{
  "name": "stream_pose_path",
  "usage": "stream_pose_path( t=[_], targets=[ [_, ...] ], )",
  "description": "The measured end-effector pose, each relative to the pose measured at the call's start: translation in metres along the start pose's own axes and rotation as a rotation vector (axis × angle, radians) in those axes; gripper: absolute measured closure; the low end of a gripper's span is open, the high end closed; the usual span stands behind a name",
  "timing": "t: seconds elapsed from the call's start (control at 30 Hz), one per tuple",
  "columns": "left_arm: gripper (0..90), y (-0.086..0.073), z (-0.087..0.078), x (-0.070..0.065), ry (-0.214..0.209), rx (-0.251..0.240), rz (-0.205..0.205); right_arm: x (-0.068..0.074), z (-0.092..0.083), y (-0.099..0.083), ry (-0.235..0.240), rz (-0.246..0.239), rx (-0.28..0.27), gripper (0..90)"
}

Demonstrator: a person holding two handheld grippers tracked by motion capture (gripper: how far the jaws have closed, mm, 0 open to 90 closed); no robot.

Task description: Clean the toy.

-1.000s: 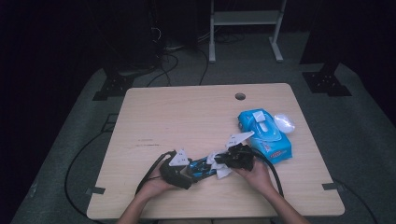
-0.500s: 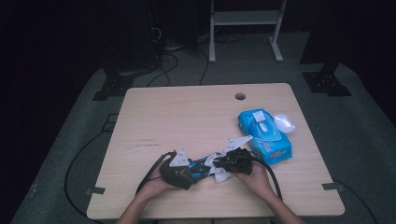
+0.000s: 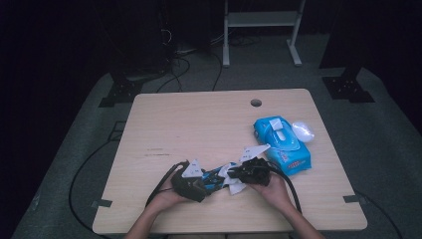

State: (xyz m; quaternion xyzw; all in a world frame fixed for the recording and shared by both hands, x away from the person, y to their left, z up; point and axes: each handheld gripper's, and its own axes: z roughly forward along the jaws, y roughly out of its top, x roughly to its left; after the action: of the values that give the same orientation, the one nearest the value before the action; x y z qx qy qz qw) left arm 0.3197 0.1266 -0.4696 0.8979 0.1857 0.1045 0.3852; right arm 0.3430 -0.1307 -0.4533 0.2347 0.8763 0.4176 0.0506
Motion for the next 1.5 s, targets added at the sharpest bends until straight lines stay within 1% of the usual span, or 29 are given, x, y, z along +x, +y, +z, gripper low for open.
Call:
stream_pose_path(
  t=[0.07,0.17,0.2,0.27,0.33,0.37,0.4,0.47,0.5,0.57,0.6,0.67,0.77,0.9,0.97,1.03,1.13,1.2,1.23,1.3,1.33,1.4,1.5],
  targets=[
    [23.0,0.000,0.000,0.000,0.000,-0.001,0.000,-0.011,-0.005,-0.008,-0.030,0.038,0.015,81.5],
    [23.0,0.000,0.000,0.000,-0.002,-0.005,-0.004,-0.023,-0.011,-0.016,-0.041,0.098,0.012,81.5],
    [22.9,0.000,0.000,0.000,-0.002,-0.003,-0.005,-0.025,-0.012,-0.017,-0.045,0.106,0.015,81.5],
    [23.0,0.001,0.001,0.000,-0.002,-0.001,-0.002,-0.023,-0.012,-0.016,-0.048,0.098,0.013,81.5],
    [23.0,0.001,0.001,0.000,-0.002,-0.001,-0.003,-0.018,-0.008,-0.012,-0.017,0.089,0.000,81.4],
    [23.0,0.001,0.001,0.000,-0.002,-0.001,-0.002,-0.013,-0.004,-0.009,0.005,0.074,-0.010,81.3],
    [23.0,0.001,0.000,0.000,-0.003,0.000,-0.003,-0.009,-0.002,-0.007,0.016,0.061,-0.019,81.1],
    [23.0,0.000,0.000,0.001,-0.007,-0.005,-0.008,-0.005,0.001,-0.003,0.019,0.038,-0.021,80.9],
    [23.1,0.000,0.000,0.001,-0.007,-0.005,-0.007,-0.008,0.000,-0.004,0.020,0.036,-0.017,80.9],
    [23.1,0.000,0.000,0.000,-0.005,-0.003,-0.006,-0.012,-0.002,-0.006,0.000,0.051,-0.008,80.8],
    [23.1,0.000,0.000,0.000,-0.006,-0.004,-0.005,-0.016,-0.003,-0.008,-0.021,0.059,0.000,80.9],
    [23.0,0.000,0.000,0.001,-0.007,-0.006,-0.008,-0.022,-0.007,-0.013,-0.037,0.086,-0.002,81.0],
    [23.0,0.000,-0.002,0.002,-0.015,-0.002,-0.012,-0.022,-0.009,-0.015,-0.057,0.074,0.004,81.0],
    [22.5,-0.002,-0.002,0.002,-0.014,0.007,-0.015,-0.022,-0.007,-0.015,-0.045,0.076,-0.002,81.0],
    [22.7,-0.002,0.000,0.001,-0.011,0.019,-0.008,-0.021,-0.008,-0.015,-0.046,0.080,-0.001,81.0],
    [22.9,-0.001,0.000,0.001,-0.004,0.019,-0.005,-0.020,-0.008,-0.015,-0.048,0.076,-0.001,81.0],
    [23.0,-0.001,0.001,0.001,-0.004,0.017,-0.005,-0.017,-0.006,-0.013,-0.024,0.080,-0.012,81.1],
    [23.0,-0.001,0.001,0.001,-0.005,0.015,-0.008,-0.010,-0.003,-0.010,0.002,0.074,-0.024,81.1],
    [23.0,-0.001,0.001,0.001,-0.006,0.017,-0.008,-0.007,-0.001,-0.008,0.012,0.060,-0.030,81.1],
    [22.9,-0.002,0.000,0.002,-0.014,0.018,-0.011,-0.005,0.001,-0.006,0.016,0.050,-0.031,81.0],
    [23.0,-0.002,-0.001,0.003,-0.019,0.013,-0.019,-0.005,0.001,-0.006,0.018,0.048,-0.028,81.0],
    [22.9,-0.002,-0.002,0.003,-0.023,0.013,-0.022,-0.009,0.000,-0.007,0.021,0.066,-0.026,81.0],
    [22.9,-0.002,-0.001,0.003,-0.020,0.013,-0.028,-0.015,-0.003,-0.012,-0.008,0.079,-0.019,81.1]
  ],
)
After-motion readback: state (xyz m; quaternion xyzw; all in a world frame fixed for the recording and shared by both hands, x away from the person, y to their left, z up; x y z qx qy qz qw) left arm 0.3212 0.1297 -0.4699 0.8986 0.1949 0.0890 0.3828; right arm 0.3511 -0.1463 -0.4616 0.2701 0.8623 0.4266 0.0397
